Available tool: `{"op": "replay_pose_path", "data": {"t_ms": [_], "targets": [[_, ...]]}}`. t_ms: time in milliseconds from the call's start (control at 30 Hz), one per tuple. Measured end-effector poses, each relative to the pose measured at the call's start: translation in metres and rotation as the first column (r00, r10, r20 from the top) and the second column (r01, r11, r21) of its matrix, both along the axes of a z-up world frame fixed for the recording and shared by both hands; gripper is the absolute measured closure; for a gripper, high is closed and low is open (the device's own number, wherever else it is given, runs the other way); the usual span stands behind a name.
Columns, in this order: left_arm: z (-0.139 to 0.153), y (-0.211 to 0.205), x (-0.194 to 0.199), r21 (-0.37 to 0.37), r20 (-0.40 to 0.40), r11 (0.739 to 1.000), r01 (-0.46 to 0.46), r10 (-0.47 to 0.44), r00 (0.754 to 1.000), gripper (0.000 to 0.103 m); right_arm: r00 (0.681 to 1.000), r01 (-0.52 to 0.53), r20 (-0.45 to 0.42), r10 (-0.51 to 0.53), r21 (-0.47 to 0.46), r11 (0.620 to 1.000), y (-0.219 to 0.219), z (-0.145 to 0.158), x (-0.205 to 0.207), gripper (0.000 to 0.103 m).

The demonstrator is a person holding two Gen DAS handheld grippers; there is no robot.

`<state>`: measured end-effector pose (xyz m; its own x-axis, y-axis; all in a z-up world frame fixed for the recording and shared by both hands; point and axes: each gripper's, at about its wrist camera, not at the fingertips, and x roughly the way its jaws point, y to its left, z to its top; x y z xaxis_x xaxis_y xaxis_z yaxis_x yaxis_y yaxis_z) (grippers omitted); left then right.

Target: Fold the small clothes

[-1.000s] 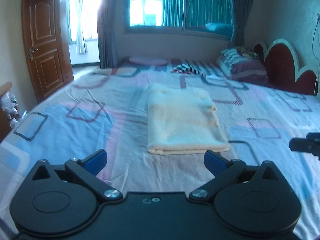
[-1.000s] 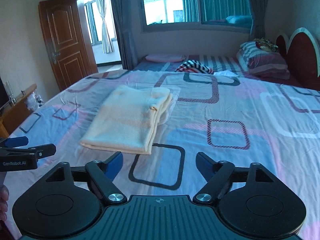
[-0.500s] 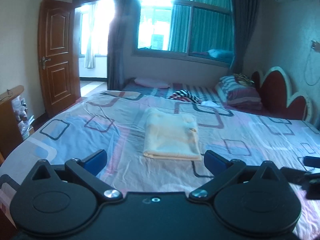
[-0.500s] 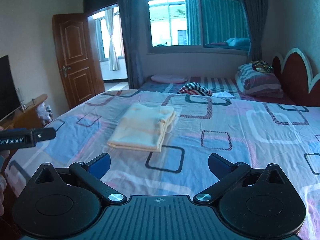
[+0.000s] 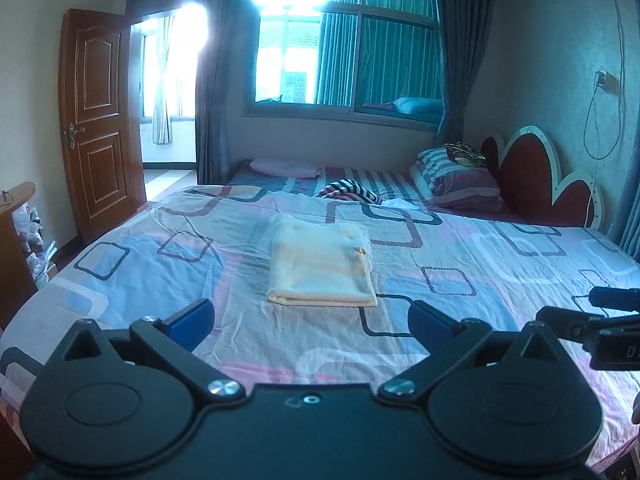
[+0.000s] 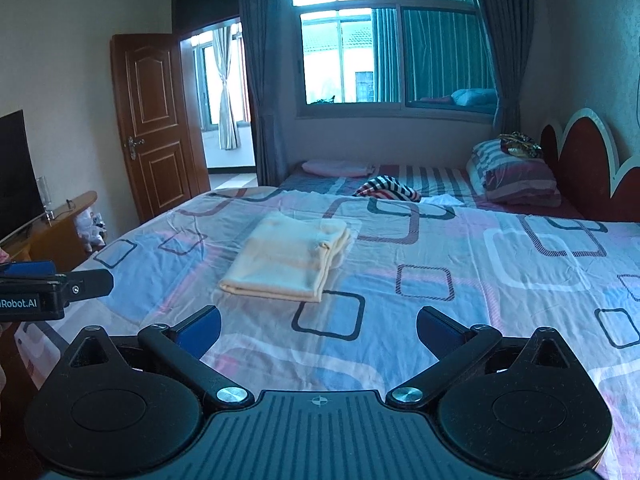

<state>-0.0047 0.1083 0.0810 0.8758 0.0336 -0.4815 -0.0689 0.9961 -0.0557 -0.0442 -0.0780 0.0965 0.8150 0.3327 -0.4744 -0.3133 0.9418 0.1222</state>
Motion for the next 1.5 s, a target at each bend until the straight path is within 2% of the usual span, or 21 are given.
{"op": "replay_pose_path", "data": {"t_ms": [1500], "targets": [[0.0029,0.0021,0.0081,0.035,0.011,0.999,0.020,-0.020,1.000,0.001,1.000,-0.008,0.019,0.008,0.005,1.000,-0.0041,0.0072,0.0079,0.000]]}}
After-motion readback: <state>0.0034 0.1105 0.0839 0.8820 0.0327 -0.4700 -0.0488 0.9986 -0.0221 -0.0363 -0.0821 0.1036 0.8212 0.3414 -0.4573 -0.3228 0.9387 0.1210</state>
